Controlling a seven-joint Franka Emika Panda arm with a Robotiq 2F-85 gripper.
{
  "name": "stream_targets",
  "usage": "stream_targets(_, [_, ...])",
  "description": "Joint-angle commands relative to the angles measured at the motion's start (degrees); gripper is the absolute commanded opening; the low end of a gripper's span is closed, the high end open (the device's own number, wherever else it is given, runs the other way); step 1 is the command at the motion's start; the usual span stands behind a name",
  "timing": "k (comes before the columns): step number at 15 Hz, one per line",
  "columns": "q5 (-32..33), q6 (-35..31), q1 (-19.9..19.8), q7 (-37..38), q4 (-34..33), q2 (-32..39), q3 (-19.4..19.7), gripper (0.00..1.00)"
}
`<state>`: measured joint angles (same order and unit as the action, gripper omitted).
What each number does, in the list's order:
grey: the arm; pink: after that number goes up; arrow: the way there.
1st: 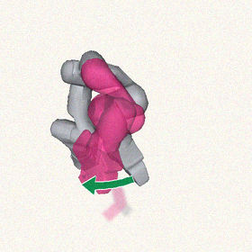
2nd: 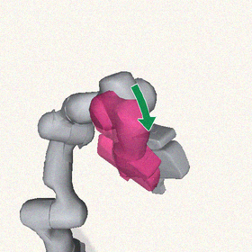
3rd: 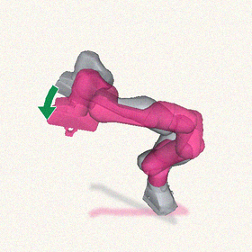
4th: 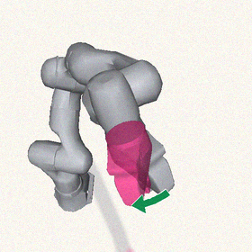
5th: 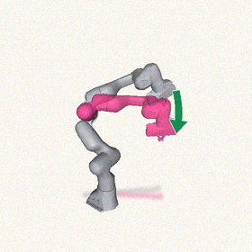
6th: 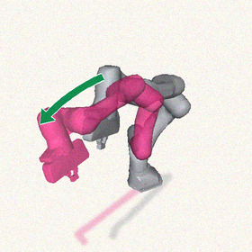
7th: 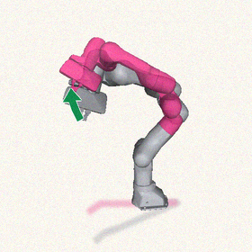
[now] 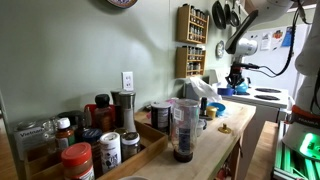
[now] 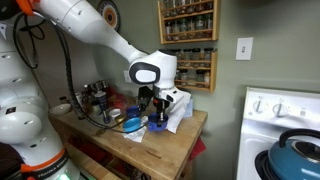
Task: Pick up the top blue mug from the stack and put it on the bottom right side of the table
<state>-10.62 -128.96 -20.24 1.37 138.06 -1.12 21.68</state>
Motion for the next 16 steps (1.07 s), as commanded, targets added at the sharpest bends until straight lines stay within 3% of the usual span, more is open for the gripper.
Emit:
stream_targets(1, [-1.0, -2.9, -2.6, 0.7, 1.5, 0.0, 2.1, 0.01])
stream_targets(9, [0.4, -15.7, -3.7, 1.2, 8.6, 1.4, 2.8, 0.01])
stream_targets(16, [-5.9, -17.4, -4.1, -1.5, 9.7, 4.9, 2.7, 0.01])
